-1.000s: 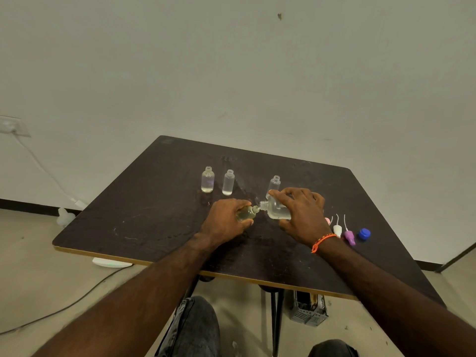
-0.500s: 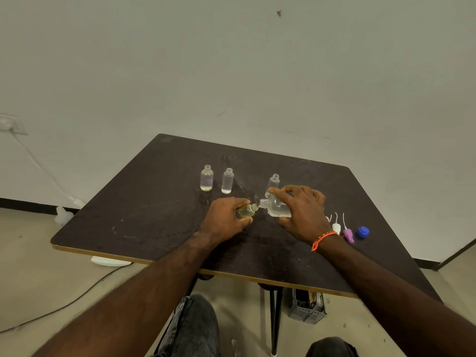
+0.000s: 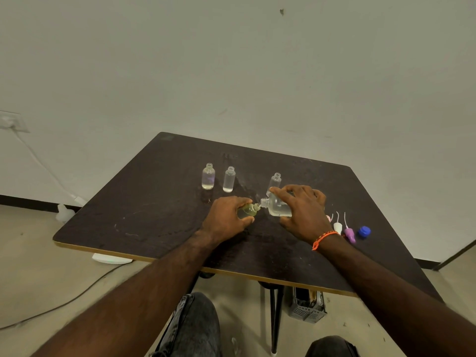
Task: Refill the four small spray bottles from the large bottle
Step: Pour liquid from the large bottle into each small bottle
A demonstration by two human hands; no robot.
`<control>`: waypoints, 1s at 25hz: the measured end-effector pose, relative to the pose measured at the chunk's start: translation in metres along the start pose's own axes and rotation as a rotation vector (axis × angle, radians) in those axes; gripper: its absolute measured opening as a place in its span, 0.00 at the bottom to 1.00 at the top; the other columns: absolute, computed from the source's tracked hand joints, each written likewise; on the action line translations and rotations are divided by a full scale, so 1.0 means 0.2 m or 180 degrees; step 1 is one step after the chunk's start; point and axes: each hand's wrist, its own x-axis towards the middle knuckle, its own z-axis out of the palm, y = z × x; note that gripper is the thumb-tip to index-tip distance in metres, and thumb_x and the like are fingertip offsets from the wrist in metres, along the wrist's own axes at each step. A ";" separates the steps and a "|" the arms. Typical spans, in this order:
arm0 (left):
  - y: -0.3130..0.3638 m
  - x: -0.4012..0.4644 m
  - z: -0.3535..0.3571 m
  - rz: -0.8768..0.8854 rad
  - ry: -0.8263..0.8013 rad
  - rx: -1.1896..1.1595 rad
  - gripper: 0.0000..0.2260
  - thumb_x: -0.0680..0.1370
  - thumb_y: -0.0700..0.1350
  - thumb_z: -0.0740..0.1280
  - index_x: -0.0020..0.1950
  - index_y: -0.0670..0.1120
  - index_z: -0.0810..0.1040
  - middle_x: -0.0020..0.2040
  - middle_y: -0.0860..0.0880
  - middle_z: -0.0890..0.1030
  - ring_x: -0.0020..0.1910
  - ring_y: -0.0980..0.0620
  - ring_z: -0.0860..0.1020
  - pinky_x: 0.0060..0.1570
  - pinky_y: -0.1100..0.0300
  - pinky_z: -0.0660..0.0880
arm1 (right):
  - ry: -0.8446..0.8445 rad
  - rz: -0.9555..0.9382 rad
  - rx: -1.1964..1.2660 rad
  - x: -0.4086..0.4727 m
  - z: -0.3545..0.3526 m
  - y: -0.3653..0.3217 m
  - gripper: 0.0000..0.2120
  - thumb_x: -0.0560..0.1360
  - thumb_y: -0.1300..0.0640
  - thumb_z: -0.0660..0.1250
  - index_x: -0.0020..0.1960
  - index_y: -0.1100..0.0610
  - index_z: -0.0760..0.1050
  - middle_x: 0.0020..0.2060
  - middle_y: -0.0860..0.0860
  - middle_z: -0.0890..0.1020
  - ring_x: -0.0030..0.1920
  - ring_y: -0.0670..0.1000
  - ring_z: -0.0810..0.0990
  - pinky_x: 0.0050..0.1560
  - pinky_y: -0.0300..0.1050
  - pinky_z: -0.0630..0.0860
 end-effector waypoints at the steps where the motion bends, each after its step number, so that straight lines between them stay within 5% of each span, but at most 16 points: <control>1: 0.00 0.00 0.00 0.0001 0.0005 -0.0014 0.27 0.73 0.50 0.80 0.71 0.47 0.80 0.62 0.49 0.85 0.58 0.55 0.82 0.64 0.61 0.77 | 0.0003 -0.0004 0.0001 0.00 0.00 0.00 0.35 0.71 0.47 0.73 0.75 0.38 0.65 0.67 0.47 0.73 0.69 0.53 0.68 0.68 0.59 0.58; 9: -0.01 0.00 0.00 0.0014 0.0001 -0.0188 0.27 0.73 0.51 0.79 0.71 0.47 0.79 0.64 0.49 0.84 0.59 0.56 0.82 0.62 0.62 0.77 | -0.0086 0.0174 0.0513 -0.01 0.02 -0.03 0.36 0.70 0.46 0.73 0.75 0.41 0.64 0.69 0.47 0.73 0.69 0.53 0.68 0.67 0.58 0.60; 19: 0.00 0.01 0.00 -0.0270 0.0133 -0.0760 0.25 0.72 0.50 0.81 0.68 0.48 0.82 0.58 0.55 0.86 0.54 0.61 0.83 0.60 0.62 0.79 | 0.0397 0.1200 0.2545 -0.03 0.05 -0.02 0.35 0.68 0.51 0.80 0.68 0.50 0.66 0.61 0.49 0.77 0.59 0.50 0.78 0.61 0.48 0.78; 25: -0.02 -0.01 0.01 -0.0437 0.0110 -0.0648 0.20 0.73 0.48 0.80 0.63 0.49 0.84 0.48 0.63 0.83 0.47 0.68 0.81 0.51 0.75 0.75 | 0.0281 0.1322 0.2732 -0.09 0.08 -0.01 0.41 0.68 0.54 0.80 0.74 0.51 0.62 0.68 0.50 0.74 0.64 0.51 0.76 0.64 0.48 0.77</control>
